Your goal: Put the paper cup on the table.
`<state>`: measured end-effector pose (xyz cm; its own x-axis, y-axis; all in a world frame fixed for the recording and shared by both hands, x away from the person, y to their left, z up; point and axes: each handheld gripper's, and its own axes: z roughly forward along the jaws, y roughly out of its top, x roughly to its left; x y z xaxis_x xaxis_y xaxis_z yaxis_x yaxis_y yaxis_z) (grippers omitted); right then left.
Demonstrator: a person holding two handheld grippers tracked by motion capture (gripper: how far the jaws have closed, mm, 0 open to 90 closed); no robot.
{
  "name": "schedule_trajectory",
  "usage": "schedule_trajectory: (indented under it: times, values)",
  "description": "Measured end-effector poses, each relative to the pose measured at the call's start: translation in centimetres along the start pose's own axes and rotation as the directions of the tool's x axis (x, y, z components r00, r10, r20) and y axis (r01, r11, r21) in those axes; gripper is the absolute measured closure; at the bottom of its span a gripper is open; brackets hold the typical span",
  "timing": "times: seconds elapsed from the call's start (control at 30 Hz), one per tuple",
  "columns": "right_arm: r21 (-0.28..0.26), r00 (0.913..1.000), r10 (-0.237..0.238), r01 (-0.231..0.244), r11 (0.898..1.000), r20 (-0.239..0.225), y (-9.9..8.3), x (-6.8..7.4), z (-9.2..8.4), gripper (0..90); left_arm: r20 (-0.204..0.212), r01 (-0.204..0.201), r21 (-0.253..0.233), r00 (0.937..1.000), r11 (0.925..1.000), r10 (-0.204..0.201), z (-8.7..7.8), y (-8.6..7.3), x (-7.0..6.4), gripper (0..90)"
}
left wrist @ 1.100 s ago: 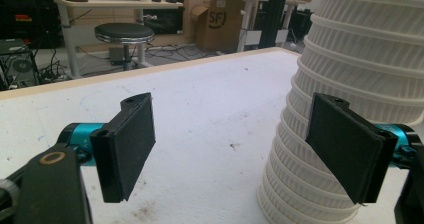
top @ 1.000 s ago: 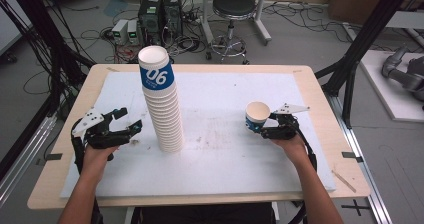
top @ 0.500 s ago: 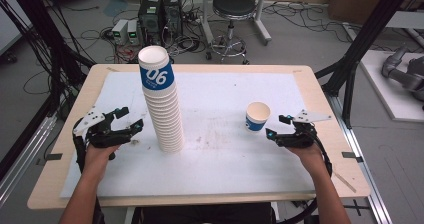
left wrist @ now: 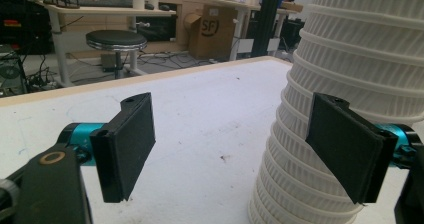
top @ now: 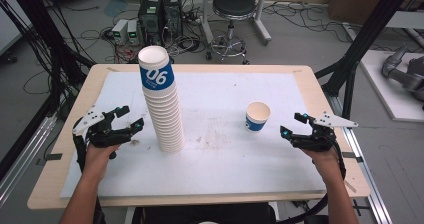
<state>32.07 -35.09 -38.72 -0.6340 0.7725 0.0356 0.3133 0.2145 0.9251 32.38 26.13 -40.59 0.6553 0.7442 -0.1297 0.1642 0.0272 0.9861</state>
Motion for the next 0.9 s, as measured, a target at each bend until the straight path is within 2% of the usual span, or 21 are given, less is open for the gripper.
schedule_trajectory:
  times: [0.37,0.9]
  values:
    - [-0.042,0.9999,0.006,-0.005,0.999,0.016,0.3,0.3,-1.0,19.9,-0.001,-0.002,-0.01,1.0,0.9999,0.002,-0.5,0.1,-0.1,19.5]
    - [-0.038,0.9999,-0.001,0.002,0.999,0.015,0.2,0.2,-0.8,20.0,0.007,-0.001,0.001,1.0,1.0,0.001,-0.2,-0.2,-0.1,19.5]
